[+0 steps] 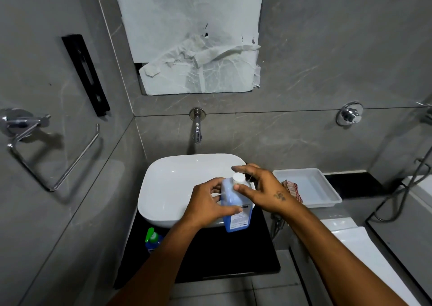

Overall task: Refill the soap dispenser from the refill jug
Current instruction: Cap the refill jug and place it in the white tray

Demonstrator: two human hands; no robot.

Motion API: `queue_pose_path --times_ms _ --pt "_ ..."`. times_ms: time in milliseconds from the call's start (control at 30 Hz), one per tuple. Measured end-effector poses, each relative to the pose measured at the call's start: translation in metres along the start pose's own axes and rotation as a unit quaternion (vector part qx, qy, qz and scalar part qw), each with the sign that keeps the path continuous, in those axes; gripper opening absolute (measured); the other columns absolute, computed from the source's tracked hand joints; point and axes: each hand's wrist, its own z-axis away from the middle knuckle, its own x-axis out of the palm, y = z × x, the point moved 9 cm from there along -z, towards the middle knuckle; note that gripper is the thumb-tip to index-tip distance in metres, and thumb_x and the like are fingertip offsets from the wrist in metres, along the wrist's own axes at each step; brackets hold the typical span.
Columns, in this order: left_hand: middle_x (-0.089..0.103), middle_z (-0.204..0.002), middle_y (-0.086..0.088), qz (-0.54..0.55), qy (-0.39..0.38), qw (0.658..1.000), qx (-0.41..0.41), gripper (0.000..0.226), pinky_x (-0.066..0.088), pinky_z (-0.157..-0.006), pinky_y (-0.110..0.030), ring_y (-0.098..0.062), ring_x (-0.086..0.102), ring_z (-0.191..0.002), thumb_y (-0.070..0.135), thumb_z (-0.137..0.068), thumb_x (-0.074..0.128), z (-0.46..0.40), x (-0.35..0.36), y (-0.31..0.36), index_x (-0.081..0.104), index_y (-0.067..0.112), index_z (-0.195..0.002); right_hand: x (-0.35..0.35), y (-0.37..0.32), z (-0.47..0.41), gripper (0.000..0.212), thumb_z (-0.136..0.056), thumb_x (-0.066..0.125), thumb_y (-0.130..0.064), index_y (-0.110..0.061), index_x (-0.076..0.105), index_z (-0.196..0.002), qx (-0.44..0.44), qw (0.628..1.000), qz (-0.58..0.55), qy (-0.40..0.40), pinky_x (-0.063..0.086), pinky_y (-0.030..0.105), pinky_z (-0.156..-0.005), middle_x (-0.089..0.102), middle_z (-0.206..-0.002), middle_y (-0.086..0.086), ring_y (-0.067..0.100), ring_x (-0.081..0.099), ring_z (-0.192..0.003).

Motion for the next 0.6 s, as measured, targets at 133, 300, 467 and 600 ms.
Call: queue_pose_path --times_ms 133,300,467,600 --pt "0.068 -0.126 0.008 -0.035 -0.013 0.999 -0.012 0.078 0.057 -0.091 -0.021 -0.018 0.067 -0.11 0.036 -0.062 0.096 -0.009 0.001 -0.003 0.059 0.028 -0.13 -0.003 0.001 -0.004 0.034 -0.083 0.076 -0.03 -0.028 0.069 -0.116 0.02 0.999 0.044 -0.004 0.038 0.005 -0.072 0.061 -0.104 -0.016 -0.012 0.054 -0.083" --pt "0.066 -0.134 0.002 -0.058 -0.027 0.998 -0.02 0.08 0.049 -0.109 -0.047 -0.024 0.063 -0.12 0.04 -0.066 0.093 -0.02 0.005 -0.011 0.056 0.027 -0.136 0.0 0.013 -0.004 0.035 -0.078 0.08 -0.035 -0.026 0.071 -0.111 0.059 0.993 0.079 0.059 0.034 0.004 -0.065 0.062 -0.099 -0.011 -0.012 0.049 -0.072" --pt "0.068 -0.13 0.004 -0.056 -0.034 0.998 0.019 0.077 0.054 -0.104 -0.042 -0.02 0.065 -0.114 0.04 -0.059 0.096 -0.039 0.016 -0.002 0.06 0.031 -0.127 -0.012 0.051 0.016 0.055 -0.075 0.084 -0.031 -0.025 0.062 -0.126 0.14 0.983 -0.038 0.11 0.053 0.023 -0.088 0.064 -0.115 -0.01 0.003 0.062 -0.102" --pt "0.07 -0.112 0.01 -0.025 -0.029 0.998 0.059 0.073 0.057 -0.084 -0.015 -0.009 0.066 -0.101 0.029 -0.053 0.101 -0.063 0.043 0.013 0.063 0.03 -0.115 -0.039 0.12 0.065 0.029 -0.088 0.071 -0.026 -0.025 0.069 -0.118 0.269 0.923 -0.197 0.193 0.054 0.035 -0.093 0.07 -0.124 0.007 0.016 0.066 -0.104"
